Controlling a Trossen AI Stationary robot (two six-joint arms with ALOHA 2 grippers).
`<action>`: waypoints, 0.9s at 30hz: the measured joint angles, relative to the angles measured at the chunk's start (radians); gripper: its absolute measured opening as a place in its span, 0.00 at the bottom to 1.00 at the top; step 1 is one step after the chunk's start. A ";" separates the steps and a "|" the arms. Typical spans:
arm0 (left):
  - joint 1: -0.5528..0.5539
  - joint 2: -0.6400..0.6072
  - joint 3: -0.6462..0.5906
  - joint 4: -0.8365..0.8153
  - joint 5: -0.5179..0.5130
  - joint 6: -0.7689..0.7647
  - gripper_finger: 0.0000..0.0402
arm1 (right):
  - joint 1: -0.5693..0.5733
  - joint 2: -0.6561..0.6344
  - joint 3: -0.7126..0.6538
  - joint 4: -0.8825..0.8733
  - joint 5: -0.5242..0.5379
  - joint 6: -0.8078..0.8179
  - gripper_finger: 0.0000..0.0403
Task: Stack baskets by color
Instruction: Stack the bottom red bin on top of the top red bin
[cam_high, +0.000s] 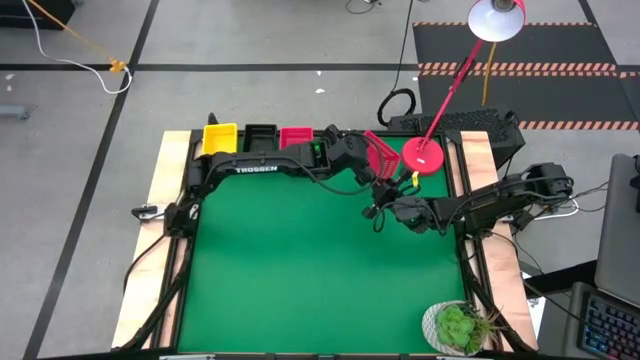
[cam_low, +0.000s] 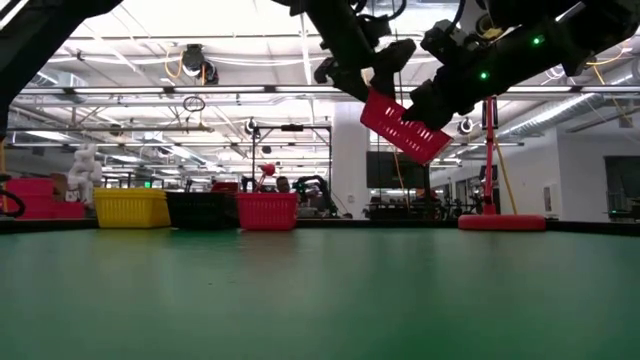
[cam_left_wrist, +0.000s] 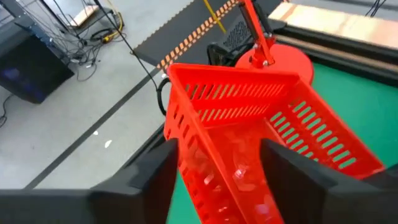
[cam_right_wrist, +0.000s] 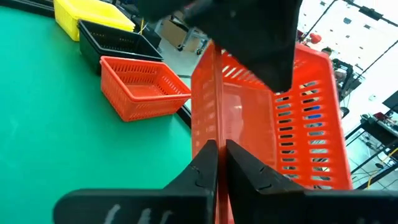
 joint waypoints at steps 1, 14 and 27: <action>0.000 0.000 0.000 0.007 0.000 0.002 0.52 | 0.000 0.000 0.000 0.001 0.001 0.000 0.02; -0.006 -0.002 0.000 0.015 -0.002 0.034 0.03 | 0.034 0.000 0.001 0.017 -0.004 0.001 0.21; -0.001 -0.002 -0.004 -0.052 0.074 0.127 0.04 | 0.104 -0.047 0.001 0.031 -0.167 -0.120 0.69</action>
